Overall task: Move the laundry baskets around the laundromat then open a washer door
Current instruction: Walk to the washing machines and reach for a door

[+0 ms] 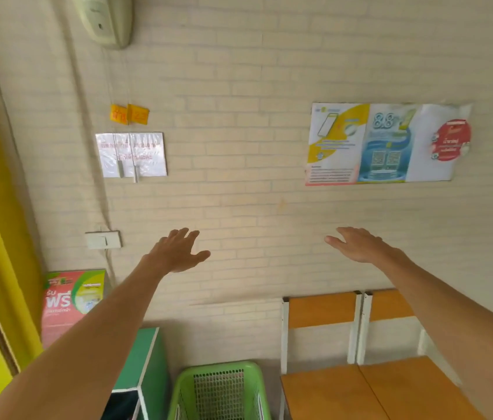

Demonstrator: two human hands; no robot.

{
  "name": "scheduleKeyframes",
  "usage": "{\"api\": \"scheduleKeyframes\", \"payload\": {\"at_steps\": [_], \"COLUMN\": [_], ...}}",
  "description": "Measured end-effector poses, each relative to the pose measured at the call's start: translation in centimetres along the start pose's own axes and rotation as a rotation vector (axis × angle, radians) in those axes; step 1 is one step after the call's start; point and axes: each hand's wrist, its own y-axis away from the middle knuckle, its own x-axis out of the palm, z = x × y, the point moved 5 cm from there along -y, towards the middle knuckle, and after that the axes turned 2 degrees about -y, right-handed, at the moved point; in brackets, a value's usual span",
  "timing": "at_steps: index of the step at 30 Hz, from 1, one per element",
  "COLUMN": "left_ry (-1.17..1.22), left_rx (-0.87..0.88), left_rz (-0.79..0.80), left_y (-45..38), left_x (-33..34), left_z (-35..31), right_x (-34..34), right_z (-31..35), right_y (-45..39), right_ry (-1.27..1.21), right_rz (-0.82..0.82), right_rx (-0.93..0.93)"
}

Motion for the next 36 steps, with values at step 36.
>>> {"api": "scheduleKeyframes", "payload": {"at_steps": [36], "left_ry": [0.192], "left_rx": [1.12], "left_rz": [0.321], "left_y": [-6.7], "left_x": [16.3], "left_z": [-123.4], "right_x": [2.9], "right_z": [-104.3], "right_y": [34.1], "right_ry": [-0.242], "right_rz": [0.041], "right_rx": [1.146]}}
